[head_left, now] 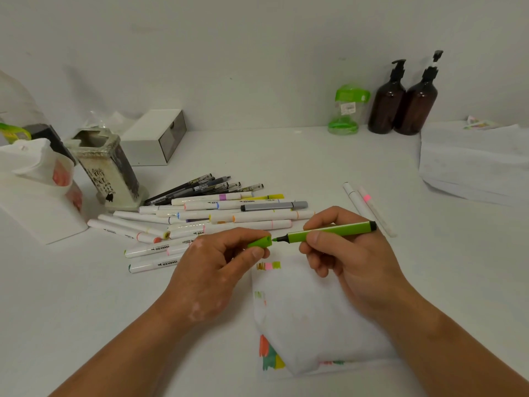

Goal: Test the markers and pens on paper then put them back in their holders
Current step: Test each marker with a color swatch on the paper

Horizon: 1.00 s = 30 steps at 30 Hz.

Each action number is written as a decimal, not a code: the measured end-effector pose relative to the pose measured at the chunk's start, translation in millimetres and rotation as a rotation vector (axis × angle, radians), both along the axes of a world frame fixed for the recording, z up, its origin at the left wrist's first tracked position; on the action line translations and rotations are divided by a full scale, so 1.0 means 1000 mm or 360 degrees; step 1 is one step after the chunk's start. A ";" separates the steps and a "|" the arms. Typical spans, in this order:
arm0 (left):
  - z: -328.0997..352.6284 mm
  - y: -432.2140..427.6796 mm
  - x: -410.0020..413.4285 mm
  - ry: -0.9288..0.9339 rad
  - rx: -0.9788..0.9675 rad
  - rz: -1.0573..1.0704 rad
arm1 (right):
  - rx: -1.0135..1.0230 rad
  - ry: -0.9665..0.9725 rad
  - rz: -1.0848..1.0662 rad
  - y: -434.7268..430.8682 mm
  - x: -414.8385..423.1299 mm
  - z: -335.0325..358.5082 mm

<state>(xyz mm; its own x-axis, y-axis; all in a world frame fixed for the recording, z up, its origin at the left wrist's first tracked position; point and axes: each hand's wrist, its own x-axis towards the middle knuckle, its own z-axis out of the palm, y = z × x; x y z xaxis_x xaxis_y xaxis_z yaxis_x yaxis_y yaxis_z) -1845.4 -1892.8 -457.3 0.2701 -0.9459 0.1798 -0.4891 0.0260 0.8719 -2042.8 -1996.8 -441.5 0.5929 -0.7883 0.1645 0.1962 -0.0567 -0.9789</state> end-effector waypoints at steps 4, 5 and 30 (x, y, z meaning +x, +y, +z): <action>0.001 0.001 -0.002 -0.0011 0.0015 -0.0028 | -0.0069 0.0123 0.0036 0.003 0.001 -0.001; 0.001 0.002 -0.004 0.0026 0.0006 -0.0051 | -0.0081 0.0147 0.0042 0.003 0.001 -0.002; 0.005 -0.007 0.000 0.0715 -0.0182 -0.0207 | -0.0081 0.0022 0.0224 -0.001 -0.003 0.006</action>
<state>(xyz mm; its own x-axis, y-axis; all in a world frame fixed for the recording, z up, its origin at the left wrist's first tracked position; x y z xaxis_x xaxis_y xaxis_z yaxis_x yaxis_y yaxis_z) -1845.1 -1900.3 -452.4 0.2256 -0.9580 0.1771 -0.0511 0.1699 0.9841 -2045.5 -1997.4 -435.5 0.6993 -0.6882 0.1931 0.1921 -0.0792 -0.9782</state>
